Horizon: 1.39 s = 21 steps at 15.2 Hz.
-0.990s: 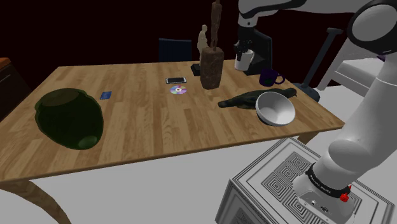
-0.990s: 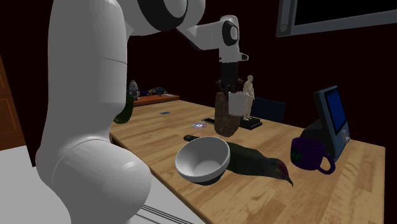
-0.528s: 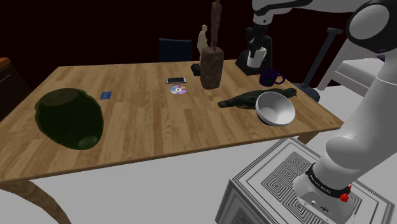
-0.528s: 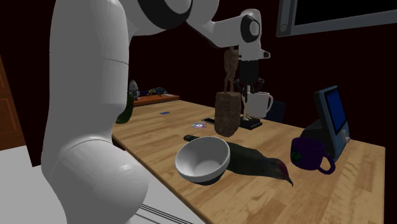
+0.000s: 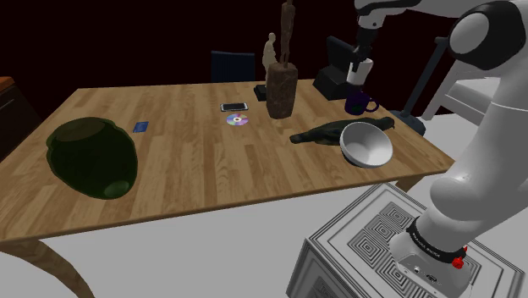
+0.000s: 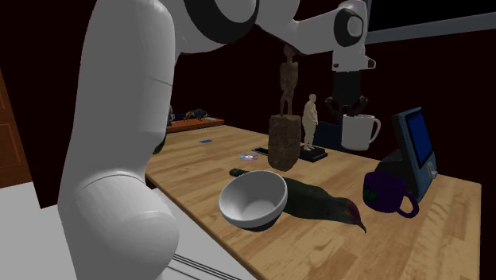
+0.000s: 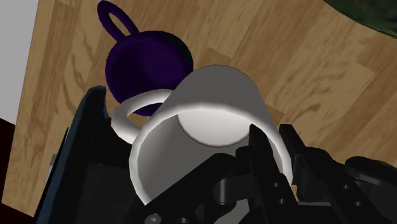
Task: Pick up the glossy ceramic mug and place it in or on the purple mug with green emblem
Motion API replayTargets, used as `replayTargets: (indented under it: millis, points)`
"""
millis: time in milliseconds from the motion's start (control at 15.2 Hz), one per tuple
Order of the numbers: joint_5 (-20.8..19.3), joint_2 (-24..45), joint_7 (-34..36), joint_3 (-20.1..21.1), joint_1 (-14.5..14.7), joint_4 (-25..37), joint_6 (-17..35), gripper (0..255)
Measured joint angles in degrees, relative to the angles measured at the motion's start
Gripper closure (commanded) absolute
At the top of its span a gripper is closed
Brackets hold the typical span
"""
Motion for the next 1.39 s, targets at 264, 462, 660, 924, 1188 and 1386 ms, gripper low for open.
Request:
replayTargets:
  millis: [264,462,660,924,1188,1386]
  points:
    - [1.17,3.91,-4.73,-1.49,-3.3,5.17,-1.21,255]
    - [2.16,6.97,-8.27,-2.47,-6.08,10.16,-3.11,255]
    - [3.35,11.27,-11.64,-3.24,-9.12,17.06,-5.7,255]
    - [3.42,11.12,-12.39,-3.37,-9.48,13.95,-2.76,255]
    - [3.35,10.76,-12.3,-3.31,-9.19,10.06,0.76,255]
    - [3.4,10.94,-12.38,-3.3,-9.18,7.98,3.02,255]
